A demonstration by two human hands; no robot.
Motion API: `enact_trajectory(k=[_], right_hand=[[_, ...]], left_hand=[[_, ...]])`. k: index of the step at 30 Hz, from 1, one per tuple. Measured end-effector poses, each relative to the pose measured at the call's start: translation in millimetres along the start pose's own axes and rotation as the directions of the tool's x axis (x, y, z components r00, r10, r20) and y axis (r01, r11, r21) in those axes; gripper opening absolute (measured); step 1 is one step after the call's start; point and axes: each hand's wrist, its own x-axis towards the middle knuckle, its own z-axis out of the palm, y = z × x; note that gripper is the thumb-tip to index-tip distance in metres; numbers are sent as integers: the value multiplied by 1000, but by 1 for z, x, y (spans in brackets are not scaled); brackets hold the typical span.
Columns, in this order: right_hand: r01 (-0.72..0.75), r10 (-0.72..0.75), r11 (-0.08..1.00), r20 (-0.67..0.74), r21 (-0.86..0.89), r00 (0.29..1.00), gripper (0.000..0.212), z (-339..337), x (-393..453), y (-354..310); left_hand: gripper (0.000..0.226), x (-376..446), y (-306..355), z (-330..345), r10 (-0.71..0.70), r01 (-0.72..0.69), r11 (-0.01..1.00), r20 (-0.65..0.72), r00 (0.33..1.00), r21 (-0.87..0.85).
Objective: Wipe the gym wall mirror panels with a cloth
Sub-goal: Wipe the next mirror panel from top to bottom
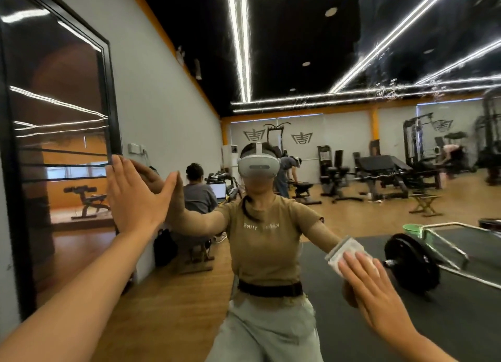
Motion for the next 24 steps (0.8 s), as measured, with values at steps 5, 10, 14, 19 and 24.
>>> enact_trajectory(k=[5,10,14,19,24], right_hand=[[8,-2,998,-96,60,995,59,-50,130,14],[-160,188,979,-267,126,945,57,-87,247,18],[-132,160,985,-296,110,942,55,-59,212,-7],[161,-162,986,-32,-30,986,54,17,49,-46],[320,-301,944,190,-77,934,53,24,16,-47]], left_hand=[[107,-1,-6,-1,30,-30,999,0,1000,-16],[106,-1,-10,-3,45,-45,999,0,999,-22],[104,-1,-14,-2,60,-60,998,-4,998,-18],[102,-2,-17,-6,88,-88,996,-5,996,-29],[98,0,-24,-8,117,-117,993,11,993,2]])
